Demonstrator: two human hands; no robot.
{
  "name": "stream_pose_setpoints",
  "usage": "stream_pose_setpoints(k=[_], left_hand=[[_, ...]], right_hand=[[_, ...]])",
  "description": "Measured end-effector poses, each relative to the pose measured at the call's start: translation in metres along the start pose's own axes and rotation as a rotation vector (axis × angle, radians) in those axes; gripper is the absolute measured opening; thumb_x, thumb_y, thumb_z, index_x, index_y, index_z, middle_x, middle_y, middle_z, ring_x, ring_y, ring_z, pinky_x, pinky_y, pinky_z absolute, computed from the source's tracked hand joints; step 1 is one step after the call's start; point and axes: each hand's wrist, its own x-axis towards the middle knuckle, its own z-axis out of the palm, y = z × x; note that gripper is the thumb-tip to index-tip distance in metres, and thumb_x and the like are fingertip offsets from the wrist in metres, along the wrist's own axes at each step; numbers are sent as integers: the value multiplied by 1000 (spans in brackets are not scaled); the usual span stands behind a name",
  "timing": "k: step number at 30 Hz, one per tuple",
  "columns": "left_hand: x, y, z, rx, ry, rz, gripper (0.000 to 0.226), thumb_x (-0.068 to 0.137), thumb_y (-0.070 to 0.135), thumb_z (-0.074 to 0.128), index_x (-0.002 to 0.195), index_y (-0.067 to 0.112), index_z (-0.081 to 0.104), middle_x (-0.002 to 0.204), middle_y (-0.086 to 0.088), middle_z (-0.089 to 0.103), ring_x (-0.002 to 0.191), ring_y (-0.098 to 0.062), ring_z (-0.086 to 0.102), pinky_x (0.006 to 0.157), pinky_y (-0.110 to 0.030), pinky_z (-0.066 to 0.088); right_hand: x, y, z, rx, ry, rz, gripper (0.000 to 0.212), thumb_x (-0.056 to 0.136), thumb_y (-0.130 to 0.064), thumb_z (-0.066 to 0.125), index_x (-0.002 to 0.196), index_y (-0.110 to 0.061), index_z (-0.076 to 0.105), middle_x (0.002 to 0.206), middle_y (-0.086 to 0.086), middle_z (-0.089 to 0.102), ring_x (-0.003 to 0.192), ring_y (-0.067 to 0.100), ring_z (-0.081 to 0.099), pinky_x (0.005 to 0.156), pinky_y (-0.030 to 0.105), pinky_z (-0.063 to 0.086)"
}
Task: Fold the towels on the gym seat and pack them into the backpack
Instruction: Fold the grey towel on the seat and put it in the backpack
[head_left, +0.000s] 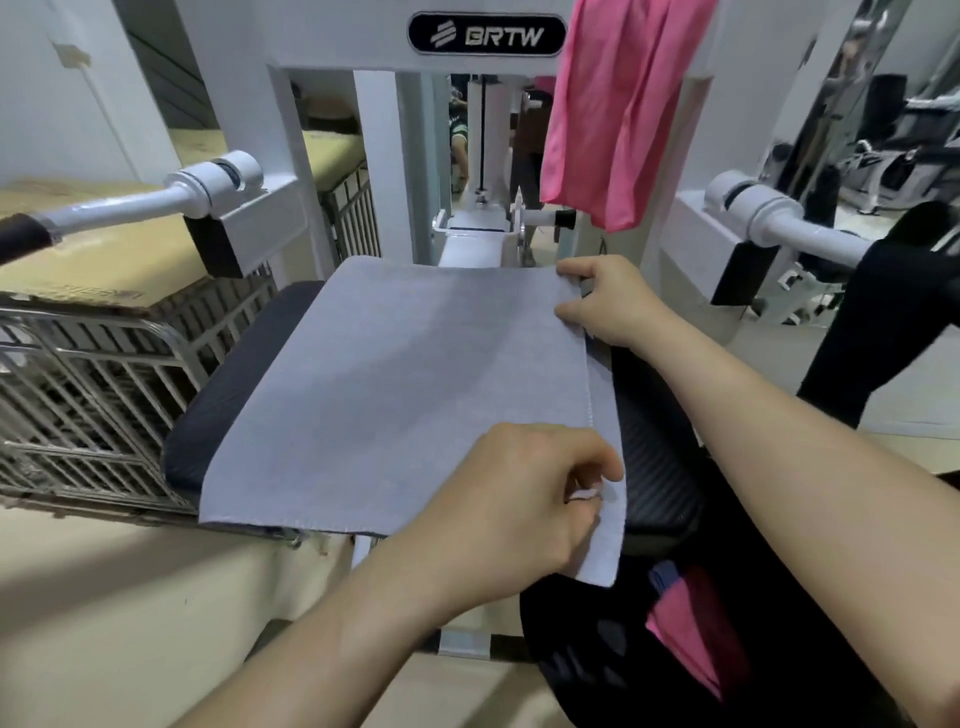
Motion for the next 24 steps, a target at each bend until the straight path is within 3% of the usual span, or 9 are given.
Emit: stream_pose_setpoints(k=[2, 5, 8, 10, 12, 15, 19, 24], left_hand=[[-1, 1, 6, -43, 30, -12, 16, 80, 12, 68, 91, 23, 71, 84, 11, 69, 78, -3, 62, 75, -16, 48], [-4, 7, 8, -119, 108, -26, 13, 78, 14, 70, 83, 26, 72, 79, 13, 70, 76, -3, 64, 71, -17, 49], [-5, 13, 8, -112, 185, 32, 14, 76, 13, 70, 80, 26, 72, 77, 14, 69, 75, -2, 62, 67, -12, 45], [-5, 13, 14, -37, 163, 87, 12, 76, 15, 69, 82, 25, 71, 77, 13, 68, 75, -2, 60, 68, -10, 41], [-6, 8, 26, 83, 98, 147, 9, 78, 17, 67, 85, 24, 69, 77, 11, 67, 74, -6, 56, 70, -14, 41], [-10, -5, 43, 148, 74, 218, 10, 82, 16, 63, 90, 20, 66, 81, 6, 64, 72, -15, 55, 68, -21, 43], [-15, -14, 55, 320, 54, 350, 15, 75, 10, 57, 88, 16, 63, 82, 0, 58, 70, -19, 50, 54, -32, 45], [-17, -20, 62, 492, 60, 425, 19, 66, -1, 68, 79, 13, 64, 78, 0, 58, 65, -20, 47, 40, -31, 42]], right_hand=[[0, 4, 0, 7, 6, -6, 40, 78, 1, 61, 118, 3, 61, 116, 20, 64, 84, 26, 61, 88, 43, 51], [3, 7, -4, 27, 89, 9, 52, 77, 3, 56, 127, -11, 62, 122, 11, 64, 104, 26, 61, 95, 38, 49], [6, 12, -8, 39, 176, 10, 52, 72, 3, 51, 119, -13, 66, 108, 6, 66, 95, 25, 60, 82, 31, 49], [4, 16, -6, -27, 177, -1, 49, 71, 3, 49, 116, -10, 66, 107, 10, 63, 98, 28, 57, 77, 25, 41], [-1, 23, 2, -91, 160, -22, 51, 74, 4, 50, 121, -9, 63, 118, 14, 60, 112, 31, 53, 82, 23, 35], [-9, 31, 10, -63, 214, -24, 50, 78, 3, 51, 125, -11, 60, 118, 15, 55, 112, 28, 50, 82, 16, 28], [-13, 35, 14, 0, 315, 17, 43, 78, 5, 46, 114, -8, 67, 110, 16, 56, 102, 29, 53, 78, 22, 32], [-15, 33, 18, -96, 359, 16, 42, 81, 9, 46, 115, -5, 66, 109, 14, 53, 95, 28, 52, 78, 26, 37]])
